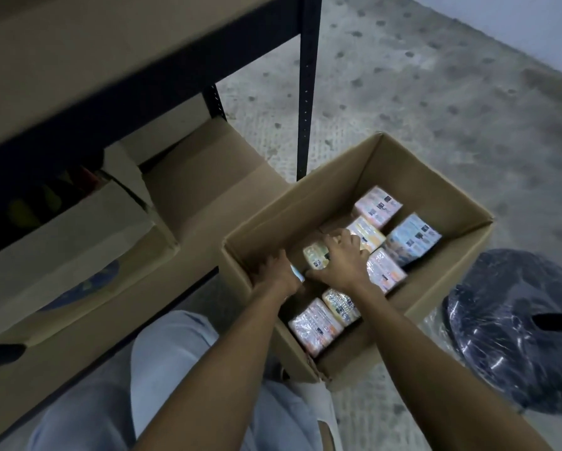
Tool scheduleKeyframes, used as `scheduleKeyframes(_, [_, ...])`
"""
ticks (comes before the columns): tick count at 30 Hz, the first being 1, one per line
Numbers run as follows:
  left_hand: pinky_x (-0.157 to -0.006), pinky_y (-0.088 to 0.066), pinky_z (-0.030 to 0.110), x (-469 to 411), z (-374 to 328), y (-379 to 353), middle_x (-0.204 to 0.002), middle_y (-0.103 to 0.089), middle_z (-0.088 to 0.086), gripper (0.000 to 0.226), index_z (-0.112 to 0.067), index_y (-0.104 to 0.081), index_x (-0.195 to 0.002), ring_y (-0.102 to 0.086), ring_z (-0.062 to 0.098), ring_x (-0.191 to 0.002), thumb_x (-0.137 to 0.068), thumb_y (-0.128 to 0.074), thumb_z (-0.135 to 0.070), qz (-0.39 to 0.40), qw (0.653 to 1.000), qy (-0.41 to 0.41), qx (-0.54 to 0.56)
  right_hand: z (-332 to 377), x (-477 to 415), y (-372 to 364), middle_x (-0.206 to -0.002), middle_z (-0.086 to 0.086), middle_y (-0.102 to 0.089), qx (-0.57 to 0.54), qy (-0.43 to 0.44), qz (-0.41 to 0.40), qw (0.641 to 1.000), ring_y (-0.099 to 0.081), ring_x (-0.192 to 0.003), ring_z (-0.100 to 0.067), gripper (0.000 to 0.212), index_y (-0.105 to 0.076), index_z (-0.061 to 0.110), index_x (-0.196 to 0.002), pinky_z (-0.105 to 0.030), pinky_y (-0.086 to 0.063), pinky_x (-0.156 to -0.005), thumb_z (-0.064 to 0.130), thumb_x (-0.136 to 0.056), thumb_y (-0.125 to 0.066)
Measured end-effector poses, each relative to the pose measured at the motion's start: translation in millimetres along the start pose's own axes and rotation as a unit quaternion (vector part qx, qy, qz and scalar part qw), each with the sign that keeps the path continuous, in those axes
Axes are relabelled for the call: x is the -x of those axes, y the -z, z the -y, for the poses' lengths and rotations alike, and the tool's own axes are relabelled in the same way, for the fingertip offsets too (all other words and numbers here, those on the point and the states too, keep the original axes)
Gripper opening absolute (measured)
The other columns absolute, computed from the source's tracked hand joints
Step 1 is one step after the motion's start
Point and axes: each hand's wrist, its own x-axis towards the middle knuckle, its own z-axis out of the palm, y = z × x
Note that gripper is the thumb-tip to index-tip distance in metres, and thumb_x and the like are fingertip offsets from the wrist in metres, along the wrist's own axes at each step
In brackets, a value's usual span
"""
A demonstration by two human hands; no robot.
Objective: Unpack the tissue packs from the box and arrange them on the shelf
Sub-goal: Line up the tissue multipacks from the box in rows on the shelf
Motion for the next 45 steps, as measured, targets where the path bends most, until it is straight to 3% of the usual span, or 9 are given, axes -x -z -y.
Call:
scheduleKeyframes(6, [-0.107, -0.038, 0.042, -6.5, -0.2, -2.9, -0.146, -0.037, 0.012, 0.096, -0.018, -0.026, -0.147, -0.039, 0.033, -0.134, -0.071, -0.083, -0.032, -0.020, 0.999, -0.006, 0.047, 1.7, -4.9, -0.4, -0.143, -0.010, -0.026, 0.018, -0.012, 0.003, 1.000, -0.023, -0.131, -0.031, 0.075, -0.045, 0.025, -0.130, -0.049, -0.029, -0.099, 0.051, -0.067, -0.076])
scheduleKeyframes(11, [-0.098, -0.045, 0.039, -6.1, 1.9, -2.0, -0.132, -0.051, 0.008, 0.072, -0.022, -0.046, -0.126, -0.051, 0.031, -0.122, -0.066, -0.086, -0.026, -0.051, 0.995, -0.032, 0.074, -1.3, -9.9, -1.9, -0.140, -0.007, -0.042, 0.040, 0.014, 0.004, 0.999, -0.033, -0.125, -0.032, 0.071, -0.045, 0.027, -0.132, -0.047, -0.039, -0.093, 0.053, -0.071, -0.069])
scheduleKeyframes(20, [-0.090, -0.047, 0.030, 3.7, 2.6, 8.7, -0.124, -0.060, 0.004, 0.062, -0.021, -0.055, -0.117, -0.058, 0.026, -0.112, -0.064, -0.087, -0.021, -0.088, 0.990, -0.058, 0.089, -4.4, -6.5, 3.5, -0.127, -0.010, -0.048, 0.052, 0.015, 0.022, 0.998, -0.042, -0.115, -0.034, 0.057, -0.053, 0.029, -0.126, -0.044, -0.048, -0.086, 0.046, -0.075, -0.069])
scheduleKeyframes(25, [-0.089, -0.050, 0.034, 17.1, 1.5, 23.7, -0.121, -0.059, 0.004, 0.062, -0.023, -0.056, -0.119, -0.057, 0.027, -0.108, -0.065, -0.086, -0.020, -0.103, 0.986, -0.088, 0.101, -3.1, 1.9, 14.3, -0.123, -0.009, -0.049, -0.013, 0.014, 0.015, 1.000, -0.056, -0.102, -0.032, 0.053, -0.057, 0.027, -0.118, -0.039, -0.051, -0.081, 0.041, -0.070, -0.077])
scheduleKeyframes(30, [-0.089, -0.052, 0.042, 39.9, 1.4, 41.5, -0.119, -0.058, 0.001, 0.063, -0.028, -0.055, -0.116, -0.056, 0.025, -0.106, -0.061, -0.087, -0.020, -0.119, 0.979, -0.138, 0.087, -1.6, 13.3, 33.7, -0.127, -0.007, -0.045, -0.067, 0.029, -0.001, 0.997, -0.057, -0.103, -0.028, 0.056, -0.056, 0.033, -0.120, -0.036, -0.049, -0.086, 0.038, -0.069, -0.078])
scheduleKeyframes(33, [-0.086, -0.053, 0.036, 56.2, 4.5, 55.6, -0.116, -0.060, 0.000, 0.064, -0.029, -0.057, -0.112, -0.058, 0.021, -0.100, -0.057, -0.089, -0.023, -0.136, 0.972, -0.164, 0.097, 0.3, 23.2, 48.5, -0.129, -0.007, -0.040, -0.084, 0.046, -0.013, 0.995, -0.050, -0.114, -0.027, 0.065, -0.052, 0.034, -0.131, -0.040, -0.047, -0.094, 0.035, -0.071, -0.077])
scheduleKeyframes(36, [-0.074, -0.045, 0.025, 76.5, 7.9, 69.6, -0.116, -0.059, -0.001, 0.066, -0.028, -0.057, -0.115, -0.055, 0.016, -0.094, -0.057, -0.089, -0.022, -0.142, 0.965, -0.200, 0.093, 7.5, 37.7, 65.6, -0.131, -0.007, -0.034, -0.087, 0.050, -0.034, 0.994, -0.039, -0.122, -0.029, 0.061, -0.052, 0.035, -0.131, -0.045, -0.042, -0.101, 0.035, -0.073, -0.071])
scheduleKeyframes(41, [-0.081, -0.053, 0.031, 125.4, 18.3, 93.9, -0.114, -0.062, -0.003, 0.066, -0.035, -0.056, -0.114, -0.058, 0.017, -0.098, -0.057, -0.088, -0.027, -0.175, 0.951, -0.241, 0.078, 21.4, 68.9, 98.7, -0.135, -0.012, -0.032, -0.114, 0.063, -0.088, 0.988, -0.032, -0.129, -0.032, 0.056, -0.053, 0.029, -0.129, -0.044, -0.035, -0.107, 0.031, -0.076, -0.068])
scheduleKeyframes(45, [-0.070, -0.046, 0.023, 172.6, 28.5, 118.8, -0.109, -0.060, -0.006, 0.063, -0.031, -0.059, -0.113, -0.055, 0.011, -0.095, -0.057, -0.087, -0.025, -0.215, 0.933, -0.280, 0.074, 34.8, 99.1, 131.7, -0.130, -0.012, -0.034, -0.128, 0.099, -0.162, 0.973, -0.034, -0.127, -0.028, 0.050, -0.057, 0.025, -0.123, -0.040, -0.032, -0.107, 0.027, -0.076, -0.072])
